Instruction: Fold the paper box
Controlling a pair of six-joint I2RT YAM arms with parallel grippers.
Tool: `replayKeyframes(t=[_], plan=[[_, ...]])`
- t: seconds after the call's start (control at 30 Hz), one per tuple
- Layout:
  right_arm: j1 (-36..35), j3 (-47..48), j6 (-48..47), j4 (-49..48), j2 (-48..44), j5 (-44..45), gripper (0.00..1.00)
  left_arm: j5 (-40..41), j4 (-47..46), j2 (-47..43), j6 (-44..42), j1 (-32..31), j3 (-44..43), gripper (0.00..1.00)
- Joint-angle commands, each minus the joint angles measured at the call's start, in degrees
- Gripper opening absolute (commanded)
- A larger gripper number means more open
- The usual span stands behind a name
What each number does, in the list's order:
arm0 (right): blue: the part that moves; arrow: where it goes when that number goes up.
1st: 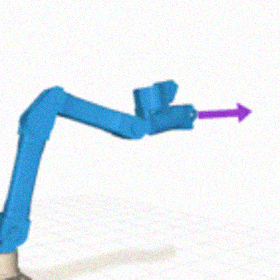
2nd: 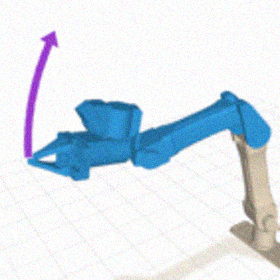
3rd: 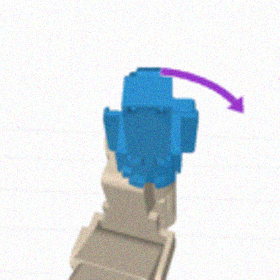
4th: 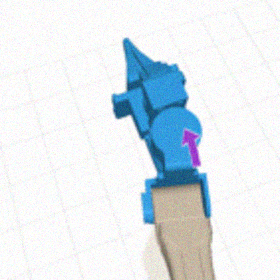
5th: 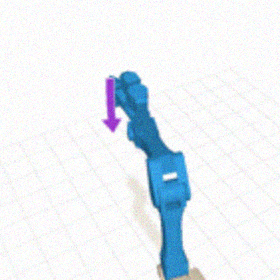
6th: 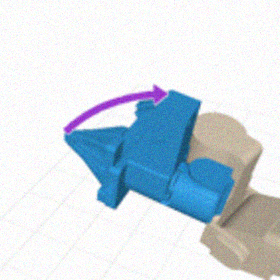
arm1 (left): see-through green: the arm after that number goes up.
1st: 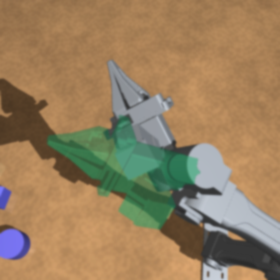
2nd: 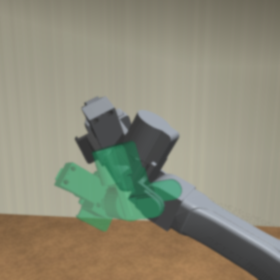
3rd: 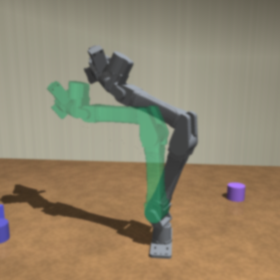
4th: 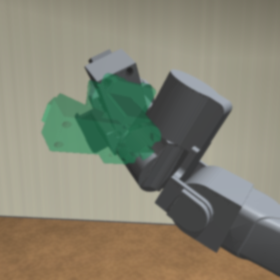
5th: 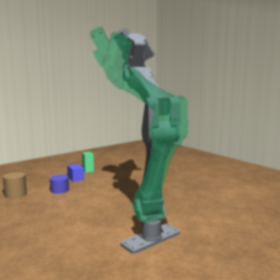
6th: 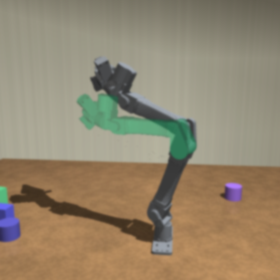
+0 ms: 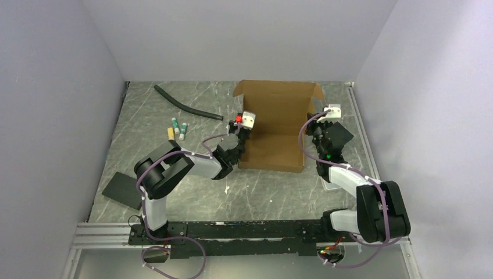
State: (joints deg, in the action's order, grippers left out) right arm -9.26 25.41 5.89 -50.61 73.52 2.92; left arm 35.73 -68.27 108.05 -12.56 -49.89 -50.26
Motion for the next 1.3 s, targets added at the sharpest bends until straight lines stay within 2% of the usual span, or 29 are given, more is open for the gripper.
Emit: replayKeyframes(t=[0.0, 0.2, 0.4, 0.53, 0.63, 0.93, 1.27], plan=[[-0.46, 0.25, 3.22, 3.69, -3.83, -2.65, 0.0, -0.01, -3.09, -2.55, -0.74, -2.07, 1.93, 0.0], [-0.78, 2.41, 5.73, 10.36, -6.0, -4.66, 0.07, 1.41, -4.25, -3.13, -1.33, -3.52, 3.73, 0.0], [-1.19, 3.74, 6.03, 15.11, -7.5, -6.56, 0.19, 2.9, -6.26, -3.08, -2.03, -4.74, 5.28, 0.0], [-1.44, 3.86, 4.52, 16.88, -8.51, -7.66, 0.21, 3.88, -7.45, -2.81, -2.86, -5.51, 5.69, 0.0], [-1.54, 3.92, 2.84, 18.55, -9.02, -6.8, 0.21, 4.27, -7.72, -2.61, -3.21, -6.11, 5.55, 0.0], [-1.73, 1.02, -4.84, 22.11, -12.06, -5.51, 0.08, 5.87, -8.25, -2.23, -2.96, -7.78, 5.36, 0.0], [-1.73, 1.15, -5.37, 28.86, -14.3, -6.76, 0.05, 10.03, -10.51, -1.3, -4.06, -11.0, 6.32, 0.0]])
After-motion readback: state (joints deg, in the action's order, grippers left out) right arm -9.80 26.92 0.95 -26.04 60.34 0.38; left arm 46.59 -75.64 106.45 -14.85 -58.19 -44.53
